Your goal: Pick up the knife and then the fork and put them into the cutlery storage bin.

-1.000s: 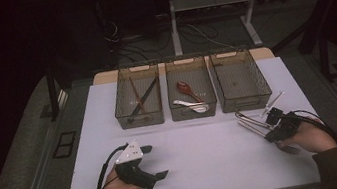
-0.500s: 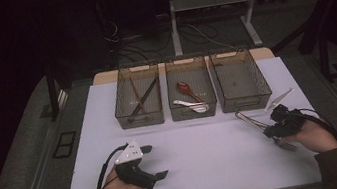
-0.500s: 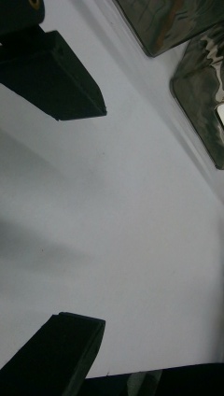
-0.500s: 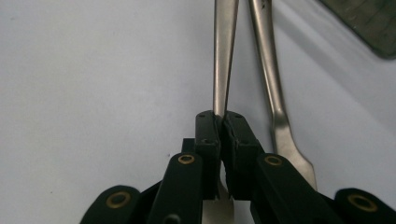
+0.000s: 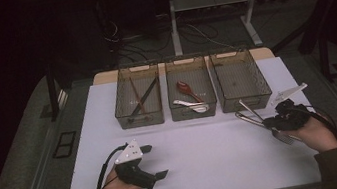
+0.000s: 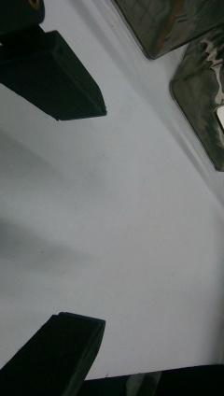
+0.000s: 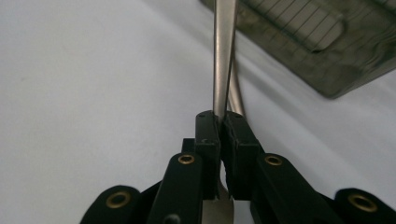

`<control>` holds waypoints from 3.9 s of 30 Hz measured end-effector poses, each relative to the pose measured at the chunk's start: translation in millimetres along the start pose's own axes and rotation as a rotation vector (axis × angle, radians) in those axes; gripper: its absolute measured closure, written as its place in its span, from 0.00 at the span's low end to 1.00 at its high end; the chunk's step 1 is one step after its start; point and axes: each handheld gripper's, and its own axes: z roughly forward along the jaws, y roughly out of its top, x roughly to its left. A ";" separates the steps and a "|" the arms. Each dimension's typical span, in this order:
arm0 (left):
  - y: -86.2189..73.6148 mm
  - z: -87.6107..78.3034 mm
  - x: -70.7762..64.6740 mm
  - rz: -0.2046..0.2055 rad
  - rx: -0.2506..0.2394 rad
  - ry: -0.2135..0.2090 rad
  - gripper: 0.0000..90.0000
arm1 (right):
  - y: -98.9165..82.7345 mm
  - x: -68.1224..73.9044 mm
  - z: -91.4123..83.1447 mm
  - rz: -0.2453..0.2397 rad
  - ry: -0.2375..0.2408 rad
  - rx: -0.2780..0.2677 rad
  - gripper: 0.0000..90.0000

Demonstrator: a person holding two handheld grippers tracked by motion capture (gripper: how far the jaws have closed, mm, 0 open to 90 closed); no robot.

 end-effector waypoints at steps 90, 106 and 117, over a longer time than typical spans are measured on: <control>-1.6 -0.6 0.2 -0.007 0.002 -0.008 0.01 | 102.2 -78.1 39.5 0.210 -0.071 -0.243 0.61; -1.7 -0.6 -0.1 -0.006 0.003 -0.003 0.01 | 61.4 -42.0 -9.2 0.149 0.043 -0.406 0.53; -1.5 -1.8 -1.1 -0.003 0.006 0.002 0.01 | 36.0 -26.3 -9.7 0.088 0.044 -0.316 0.50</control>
